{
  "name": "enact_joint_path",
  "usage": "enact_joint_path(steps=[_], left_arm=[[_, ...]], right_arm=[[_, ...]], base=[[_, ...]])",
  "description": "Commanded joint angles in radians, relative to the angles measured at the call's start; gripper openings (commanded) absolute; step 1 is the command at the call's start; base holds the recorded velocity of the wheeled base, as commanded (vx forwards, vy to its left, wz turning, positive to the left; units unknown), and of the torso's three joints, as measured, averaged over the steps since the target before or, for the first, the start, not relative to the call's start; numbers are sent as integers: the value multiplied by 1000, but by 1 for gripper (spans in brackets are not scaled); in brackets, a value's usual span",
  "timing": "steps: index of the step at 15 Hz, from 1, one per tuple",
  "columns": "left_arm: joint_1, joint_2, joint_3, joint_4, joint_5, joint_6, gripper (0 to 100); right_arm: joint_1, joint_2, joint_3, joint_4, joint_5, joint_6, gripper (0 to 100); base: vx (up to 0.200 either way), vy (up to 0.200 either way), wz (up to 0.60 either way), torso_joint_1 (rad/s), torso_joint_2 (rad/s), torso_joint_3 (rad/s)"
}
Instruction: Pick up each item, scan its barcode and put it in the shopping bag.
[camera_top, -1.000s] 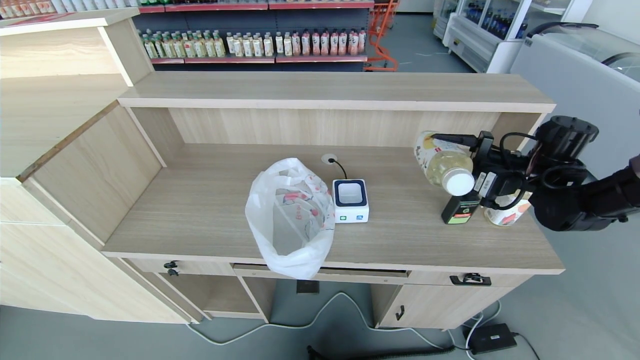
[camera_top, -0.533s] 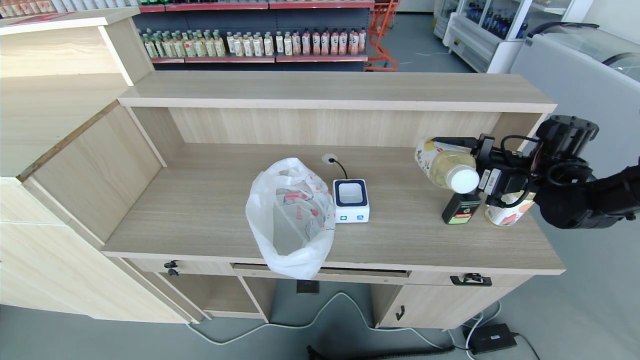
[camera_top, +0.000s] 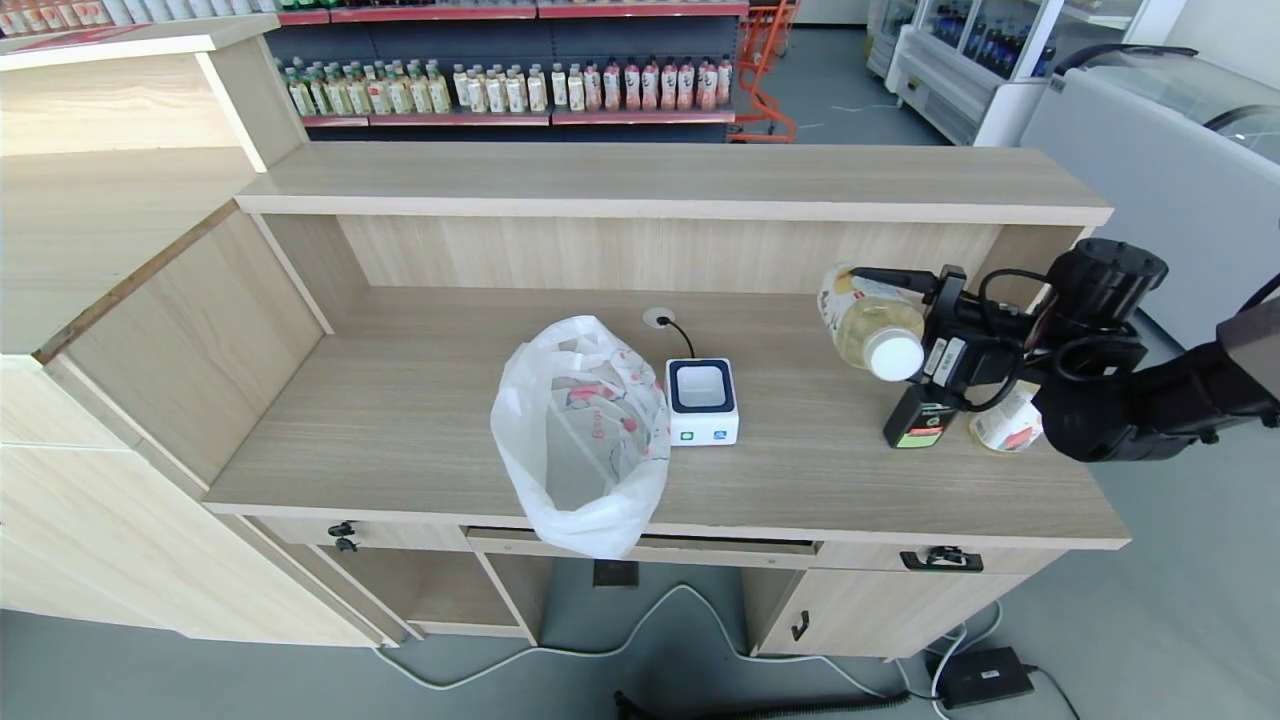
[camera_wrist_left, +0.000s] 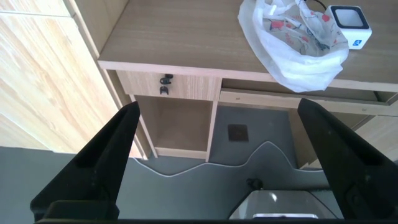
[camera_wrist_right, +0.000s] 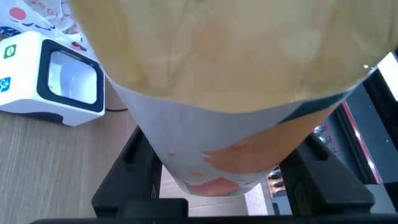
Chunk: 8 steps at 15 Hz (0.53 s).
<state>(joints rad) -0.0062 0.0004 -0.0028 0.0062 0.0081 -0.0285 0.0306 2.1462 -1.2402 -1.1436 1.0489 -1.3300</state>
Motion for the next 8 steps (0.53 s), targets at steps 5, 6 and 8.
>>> enact_joint_path(steps=[5,6,8], left_arm=[[0,0,0,1,1,-113,100],[0,0,1,1,1,-117,100],[0,0,0,1,1,-119,100]], right_arm=[[15,57,-73,-2,-1,3,0],[15,60,-77,-7,-1,2,0],[15,63,-74,-8,-3,2,0]], base=[[0,0,0,0,0,0],[0,0,0,0,0,0],[0,0,0,0,0,0]])
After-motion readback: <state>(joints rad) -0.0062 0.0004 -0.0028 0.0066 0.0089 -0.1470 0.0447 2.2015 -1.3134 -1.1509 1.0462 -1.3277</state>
